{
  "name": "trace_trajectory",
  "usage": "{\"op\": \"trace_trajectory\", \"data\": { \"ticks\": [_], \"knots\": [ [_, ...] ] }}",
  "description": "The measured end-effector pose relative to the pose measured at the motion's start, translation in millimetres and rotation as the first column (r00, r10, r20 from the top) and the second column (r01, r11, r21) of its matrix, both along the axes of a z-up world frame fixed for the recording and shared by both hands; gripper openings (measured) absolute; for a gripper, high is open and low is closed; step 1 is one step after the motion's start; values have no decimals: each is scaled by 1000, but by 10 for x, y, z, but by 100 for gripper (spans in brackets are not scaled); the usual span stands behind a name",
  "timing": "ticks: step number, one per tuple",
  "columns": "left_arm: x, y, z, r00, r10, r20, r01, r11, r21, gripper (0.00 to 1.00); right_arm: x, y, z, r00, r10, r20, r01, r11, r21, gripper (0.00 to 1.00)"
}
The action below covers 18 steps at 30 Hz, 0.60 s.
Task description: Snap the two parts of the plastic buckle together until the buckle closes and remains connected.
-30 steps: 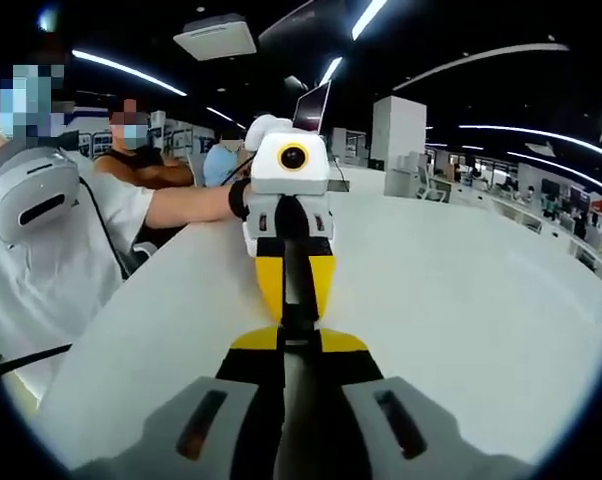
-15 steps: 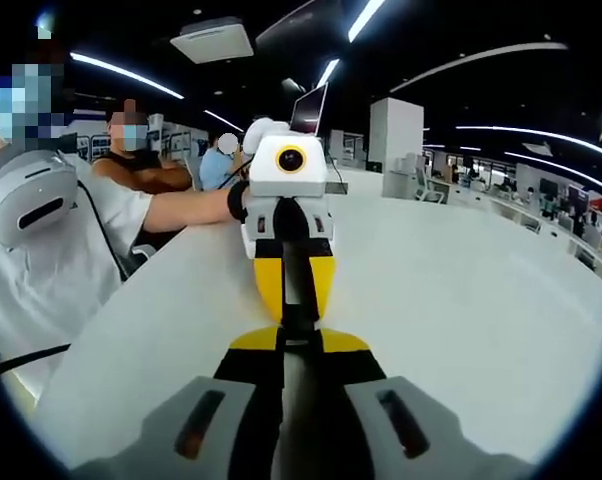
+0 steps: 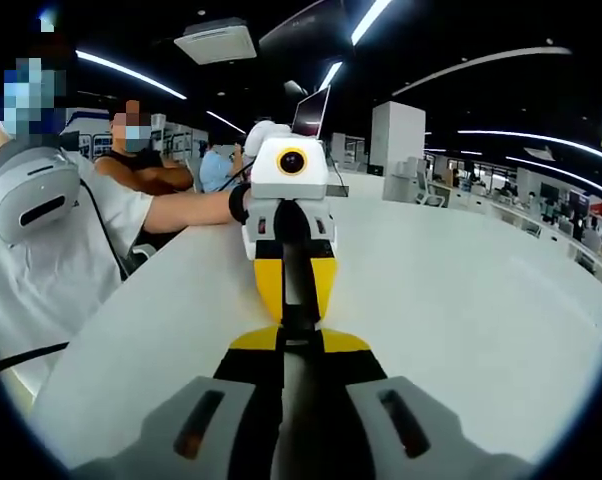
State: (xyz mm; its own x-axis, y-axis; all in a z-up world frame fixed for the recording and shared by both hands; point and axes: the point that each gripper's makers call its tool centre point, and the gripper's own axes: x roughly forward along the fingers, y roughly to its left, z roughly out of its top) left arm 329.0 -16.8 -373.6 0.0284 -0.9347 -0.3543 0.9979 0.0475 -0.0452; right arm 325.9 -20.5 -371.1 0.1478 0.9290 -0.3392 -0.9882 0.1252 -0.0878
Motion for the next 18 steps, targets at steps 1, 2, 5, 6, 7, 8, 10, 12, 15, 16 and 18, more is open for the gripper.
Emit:
{"op": "trace_trajectory", "data": {
  "ticks": [1, 2, 5, 6, 7, 8, 10, 12, 15, 16, 18],
  "knots": [
    [5, -2, 0, 1000, -1, 1, 1, 1000, 0, 11, 9, -7, 3, 1000, 0, -1, 0, 1000, 0, 9],
    [-27, -12, -8, 1000, -2, 2, 2, 1000, -1, 11, 20, -10, 4, 1000, 0, -1, 0, 1000, 0, 9],
    [-32, -19, -11, 1000, -6, 7, 6, 1000, -2, 11, 20, -16, 1, 1000, 1, 0, -1, 1000, 2, 9],
    [-48, -24, -15, 1000, -7, 10, 7, 1000, -2, 11, 27, -17, 0, 1000, 1, 1, -1, 1000, 3, 9],
    [-54, -28, -16, 1000, -8, 13, 8, 1000, -2, 11, 34, -22, -1, 1000, 2, 4, -2, 1000, 4, 9],
    [-49, -27, -16, 1000, -8, 15, 8, 1000, -2, 11, 46, -22, -1, 1000, 2, 5, -3, 1000, 4, 9],
    [-28, -26, -6, 998, -20, 52, 20, 1000, 5, 12, 62, -23, -4, 1000, 2, 4, -2, 1000, 5, 9],
    [-16, -25, -1, 998, -13, 69, 12, 1000, 7, 13, 73, -20, -6, 1000, 3, 7, -3, 1000, 6, 9],
    [-19, -38, -5, 999, -8, 51, 7, 1000, 7, 15, 69, -25, -7, 1000, 4, 10, -4, 1000, 8, 9],
    [-27, -32, -6, 999, -7, 48, 7, 1000, 7, 16, 74, -25, -7, 1000, 4, 10, -4, 1000, 7, 9],
    [-12, -25, -3, 999, -6, 48, 6, 1000, 9, 16, 73, -26, -7, 1000, 4, 11, -4, 1000, 7, 9]
  ]
}}
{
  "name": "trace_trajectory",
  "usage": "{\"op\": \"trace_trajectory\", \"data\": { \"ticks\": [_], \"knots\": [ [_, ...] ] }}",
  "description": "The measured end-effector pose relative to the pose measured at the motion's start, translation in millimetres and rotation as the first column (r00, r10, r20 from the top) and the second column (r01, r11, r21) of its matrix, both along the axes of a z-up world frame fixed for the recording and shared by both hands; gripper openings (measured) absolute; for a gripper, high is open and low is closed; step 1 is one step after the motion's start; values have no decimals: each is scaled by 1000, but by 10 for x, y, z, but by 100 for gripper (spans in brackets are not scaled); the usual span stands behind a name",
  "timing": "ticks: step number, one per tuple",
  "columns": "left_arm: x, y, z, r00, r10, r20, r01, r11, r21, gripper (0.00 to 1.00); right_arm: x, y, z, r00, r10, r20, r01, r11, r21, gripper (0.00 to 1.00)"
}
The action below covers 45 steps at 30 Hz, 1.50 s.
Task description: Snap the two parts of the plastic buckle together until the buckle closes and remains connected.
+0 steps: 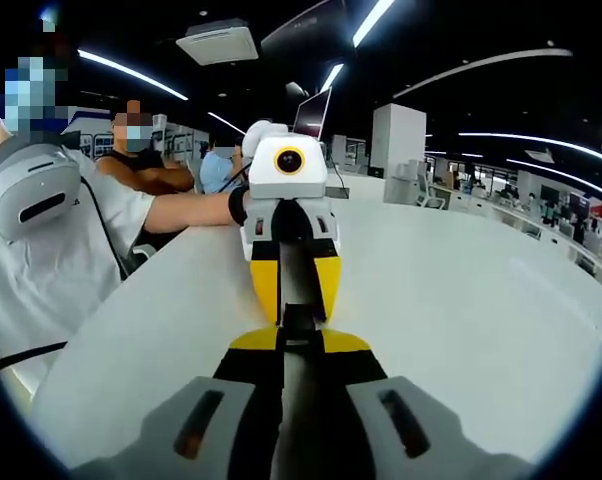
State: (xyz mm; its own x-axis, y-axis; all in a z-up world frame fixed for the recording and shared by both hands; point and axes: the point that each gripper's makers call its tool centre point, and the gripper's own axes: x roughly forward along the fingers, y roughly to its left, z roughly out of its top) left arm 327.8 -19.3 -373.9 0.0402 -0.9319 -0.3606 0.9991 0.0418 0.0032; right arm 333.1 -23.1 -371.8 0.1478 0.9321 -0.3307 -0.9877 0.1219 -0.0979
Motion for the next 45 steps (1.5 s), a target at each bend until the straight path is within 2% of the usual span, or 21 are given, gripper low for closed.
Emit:
{"op": "trace_trajectory", "data": {
  "ticks": [10, 14, 18, 21, 22, 27, 29, 31, 45],
  "knots": [
    [-69, -15, 27, 1000, 11, -26, -12, 1000, -18, 27, -15, -4, 1, 1000, 0, 4, 0, 1000, 0, 9],
    [-31, -20, 36, 999, 44, -30, -45, 999, -21, 44, -23, -3, 3, 1000, 0, 4, 0, 1000, 0, 9],
    [55, -8, 101, 998, 59, -32, -61, 997, -51, 52, -40, 1, 4, 1000, 0, 5, 0, 1000, 0, 9],
    [114, -5, 138, 996, 80, -39, -82, 994, -70, 65, -49, 2, 5, 1000, 0, 5, 0, 1000, 0, 9],
    [140, -5, 158, 995, 93, -38, -96, 992, -82, 72, -49, 3, 6, 1000, 0, 6, 0, 1000, 0, 9],
    [217, -1, 281, 991, 132, -25, -134, 979, -157, 98, -62, 6, 7, 1000, 0, 5, 0, 1000, 0, 9],
    [296, 23, 314, 986, 164, -14, -164, 971, -176, 100, -65, 7, 7, 1000, -1, 4, 1, 1000, 1, 9],
    [279, 19, 329, 989, 149, -11, -148, 970, -191, 100, -66, 6, 7, 1000, -1, 4, 1, 1000, 1, 9],
    [309, 54, 332, 982, 191, 6, -187, 965, -185, 100, -73, 4, 9, 1000, -2, 7, 2, 1000, 0, 9]
  ]
}}
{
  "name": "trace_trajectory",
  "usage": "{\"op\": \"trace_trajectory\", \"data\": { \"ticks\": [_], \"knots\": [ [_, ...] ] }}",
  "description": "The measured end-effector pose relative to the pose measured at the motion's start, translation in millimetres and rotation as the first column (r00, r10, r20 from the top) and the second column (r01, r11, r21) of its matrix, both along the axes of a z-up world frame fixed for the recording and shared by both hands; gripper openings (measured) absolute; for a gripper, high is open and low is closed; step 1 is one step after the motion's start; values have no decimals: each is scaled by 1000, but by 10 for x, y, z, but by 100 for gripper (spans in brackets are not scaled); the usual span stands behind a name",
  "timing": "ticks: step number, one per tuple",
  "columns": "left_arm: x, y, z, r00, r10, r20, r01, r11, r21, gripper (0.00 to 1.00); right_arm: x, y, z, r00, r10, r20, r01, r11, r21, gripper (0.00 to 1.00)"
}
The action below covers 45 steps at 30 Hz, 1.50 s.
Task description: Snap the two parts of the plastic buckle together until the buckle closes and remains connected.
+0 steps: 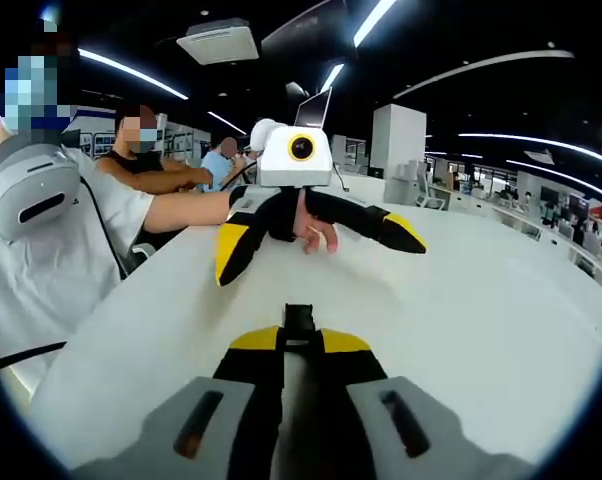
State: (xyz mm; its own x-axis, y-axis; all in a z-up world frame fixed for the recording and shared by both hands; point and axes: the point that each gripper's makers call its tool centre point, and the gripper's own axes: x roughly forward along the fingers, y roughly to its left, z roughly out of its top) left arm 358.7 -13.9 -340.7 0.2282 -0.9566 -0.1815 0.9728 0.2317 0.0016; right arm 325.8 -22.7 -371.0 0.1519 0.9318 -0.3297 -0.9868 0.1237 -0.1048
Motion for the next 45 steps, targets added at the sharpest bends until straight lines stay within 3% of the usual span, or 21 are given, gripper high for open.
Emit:
{"op": "trace_trajectory", "data": {
  "ticks": [17, 33, 37, 45],
  "knots": [
    [72, 12, -7, 998, 53, -23, -53, 999, -5, 100, 62, 0, 7, 999, -45, 12, 45, 999, -5, 9],
    [112, 38, -17, 997, 77, -17, -77, 997, -2, 100, 249, -91, 100, 984, -176, 35, 175, 984, 15, 9],
    [111, 30, -28, 996, 85, -8, -84, 996, 7, 100, 319, -138, 147, 973, -220, 67, 219, 975, 23, 9],
    [149, 40, 4, 995, 102, -1, -102, 995, -5, 99, 344, -184, 147, 964, -262, 50, 262, 965, 18, 10]
  ]
}}
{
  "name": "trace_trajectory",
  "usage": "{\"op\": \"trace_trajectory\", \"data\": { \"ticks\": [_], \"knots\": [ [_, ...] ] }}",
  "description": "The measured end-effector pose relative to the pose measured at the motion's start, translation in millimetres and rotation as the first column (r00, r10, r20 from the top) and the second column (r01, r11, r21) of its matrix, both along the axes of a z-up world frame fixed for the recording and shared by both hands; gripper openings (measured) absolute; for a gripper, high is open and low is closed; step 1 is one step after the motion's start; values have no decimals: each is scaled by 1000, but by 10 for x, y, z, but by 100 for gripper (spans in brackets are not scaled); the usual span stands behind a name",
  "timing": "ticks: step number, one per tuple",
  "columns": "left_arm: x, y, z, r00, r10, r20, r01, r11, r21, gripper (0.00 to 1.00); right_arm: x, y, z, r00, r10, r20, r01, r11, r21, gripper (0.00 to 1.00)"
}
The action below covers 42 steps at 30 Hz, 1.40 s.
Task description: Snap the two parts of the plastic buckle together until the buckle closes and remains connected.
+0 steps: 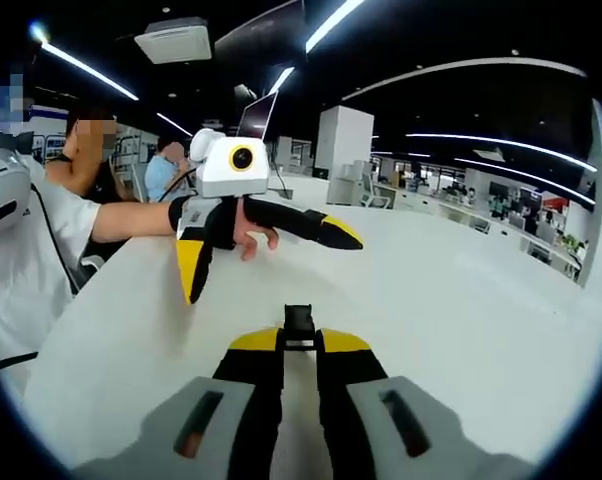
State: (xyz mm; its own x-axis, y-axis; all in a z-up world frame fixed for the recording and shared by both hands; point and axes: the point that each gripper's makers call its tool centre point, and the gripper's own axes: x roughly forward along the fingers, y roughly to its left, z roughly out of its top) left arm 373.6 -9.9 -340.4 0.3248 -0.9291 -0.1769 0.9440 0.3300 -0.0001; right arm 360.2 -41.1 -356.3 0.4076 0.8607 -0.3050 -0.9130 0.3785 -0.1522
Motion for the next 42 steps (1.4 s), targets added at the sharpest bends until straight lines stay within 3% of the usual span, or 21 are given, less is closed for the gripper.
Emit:
{"op": "trace_trajectory", "data": {
  "ticks": [15, 28, 42],
  "knots": [
    [93, 7, 11, 997, 68, 41, -68, 998, 8, 99, 94, -59, -10, 998, -57, 10, 57, 998, -16, 10],
    [204, 69, 120, 990, 136, 36, -135, 990, -45, 99, 335, -162, 94, 992, -125, 24, 125, 992, 14, 10],
    [226, 93, 156, 986, 155, 55, -152, 987, -54, 99, 440, -240, 184, 984, -178, 21, 177, 984, 37, 10]
  ]
}}
